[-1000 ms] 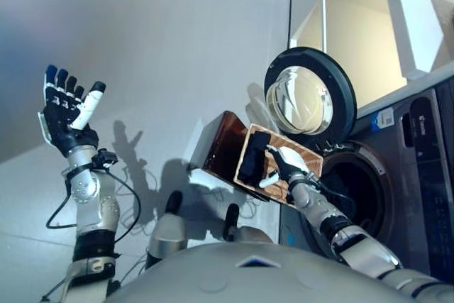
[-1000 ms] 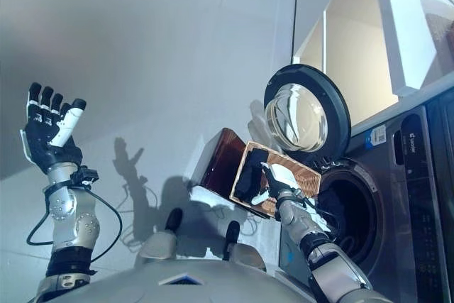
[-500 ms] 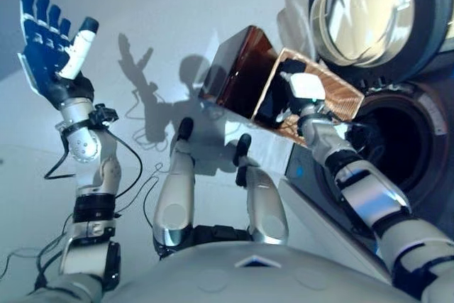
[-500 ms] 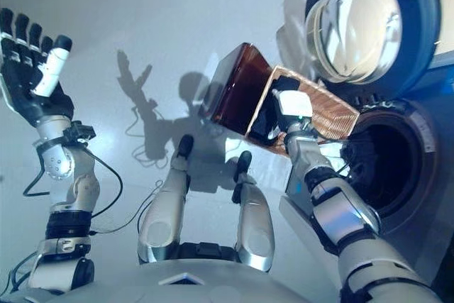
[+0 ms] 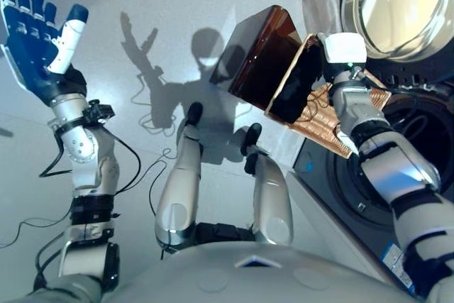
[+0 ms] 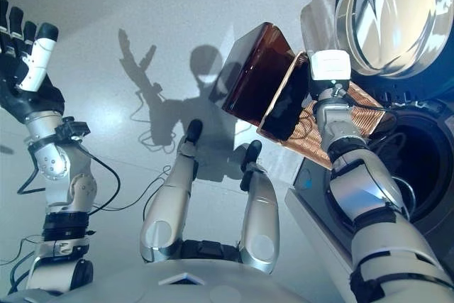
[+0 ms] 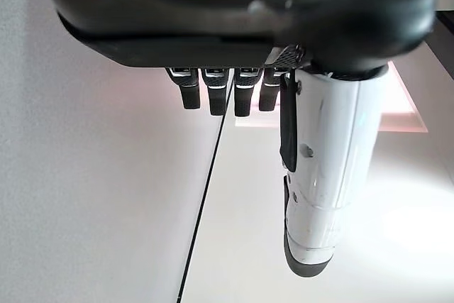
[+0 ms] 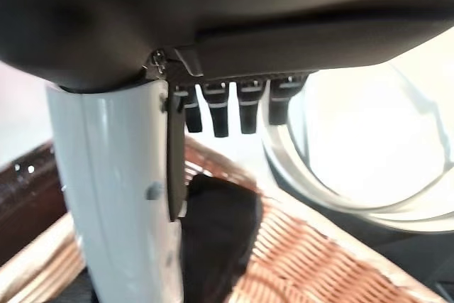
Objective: Pick up the clothes and place them into the washing machine
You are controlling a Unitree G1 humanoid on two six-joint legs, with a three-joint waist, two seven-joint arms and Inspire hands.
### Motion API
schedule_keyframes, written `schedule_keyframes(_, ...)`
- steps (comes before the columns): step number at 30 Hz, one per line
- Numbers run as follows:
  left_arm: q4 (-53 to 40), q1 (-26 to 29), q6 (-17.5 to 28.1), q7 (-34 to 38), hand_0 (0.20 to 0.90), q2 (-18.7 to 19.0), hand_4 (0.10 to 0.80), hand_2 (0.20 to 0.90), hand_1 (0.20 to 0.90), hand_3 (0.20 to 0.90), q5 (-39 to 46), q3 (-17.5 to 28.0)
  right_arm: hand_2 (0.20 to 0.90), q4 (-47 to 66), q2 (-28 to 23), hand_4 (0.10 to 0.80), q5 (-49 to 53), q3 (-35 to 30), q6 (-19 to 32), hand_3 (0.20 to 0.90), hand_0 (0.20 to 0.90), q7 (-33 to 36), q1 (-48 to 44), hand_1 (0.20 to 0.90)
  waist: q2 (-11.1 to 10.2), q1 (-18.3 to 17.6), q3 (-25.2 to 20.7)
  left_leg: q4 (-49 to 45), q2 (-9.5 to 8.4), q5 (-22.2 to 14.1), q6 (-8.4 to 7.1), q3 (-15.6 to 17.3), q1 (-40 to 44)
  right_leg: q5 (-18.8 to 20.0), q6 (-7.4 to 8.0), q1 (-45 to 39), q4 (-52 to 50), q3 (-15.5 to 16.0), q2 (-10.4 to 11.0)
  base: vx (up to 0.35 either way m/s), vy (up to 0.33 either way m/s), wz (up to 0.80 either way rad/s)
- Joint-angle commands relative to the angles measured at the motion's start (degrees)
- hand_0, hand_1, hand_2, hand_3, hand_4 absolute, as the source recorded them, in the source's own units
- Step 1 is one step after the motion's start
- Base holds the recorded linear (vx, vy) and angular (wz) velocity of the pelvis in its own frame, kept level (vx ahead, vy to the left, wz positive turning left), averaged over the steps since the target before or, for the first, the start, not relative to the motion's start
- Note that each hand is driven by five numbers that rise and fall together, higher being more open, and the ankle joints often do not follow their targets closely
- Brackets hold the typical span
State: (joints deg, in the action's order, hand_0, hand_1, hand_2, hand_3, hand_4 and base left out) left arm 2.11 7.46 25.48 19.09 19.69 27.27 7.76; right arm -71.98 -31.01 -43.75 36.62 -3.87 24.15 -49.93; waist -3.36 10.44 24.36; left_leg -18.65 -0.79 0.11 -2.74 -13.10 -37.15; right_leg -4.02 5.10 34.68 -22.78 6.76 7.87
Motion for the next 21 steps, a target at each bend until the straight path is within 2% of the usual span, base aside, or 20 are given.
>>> schedule_keyframes(1,-9.72,-0.85,6.48,0.88,0.900,2.78,0.800,0.900,0.900,0.900,-3.16,1.61,0.900,-1.31,-5.81,0.800,-1.01,3.56,-2.65,0.900,0.900,3.18,-3.68,0.900,2.89,-0.10,-3.44,-1.72,-1.02,-4.23,-0.13,1.41,0.56,-2.10,1.17,1.25,-3.74,0.26,-1.08,-0.020,0.007,0.03)
schedule_keyframes(10,-9.35,0.14,7.06,2.36,0.900,2.21,0.800,0.900,0.900,0.900,-4.05,2.37,0.900,-0.86,-6.71,0.800,-0.52,2.70,-2.98,0.900,0.900,3.86,-3.83,0.900,4.39,-0.29,-2.43,-3.09,-1.95,-3.87,-0.32,0.81,-3.51,-2.92,0.76,4.74,-5.68,0.79,-0.63,-0.015,-0.007,0.03)
schedule_keyframes(21,-9.87,1.02,7.32,4.57,0.900,2.02,0.800,0.900,0.900,0.900,-5.73,2.54,0.900,-0.45,-4.22,0.800,-0.61,2.98,-2.86,0.900,0.900,4.44,-3.72,0.900,5.43,0.04,-1.54,-4.21,-2.79,-3.51,-0.72,0.23,-8.05,-3.88,0.43,8.87,-8.06,1.44,-0.39,-0.020,-0.017,0.06)
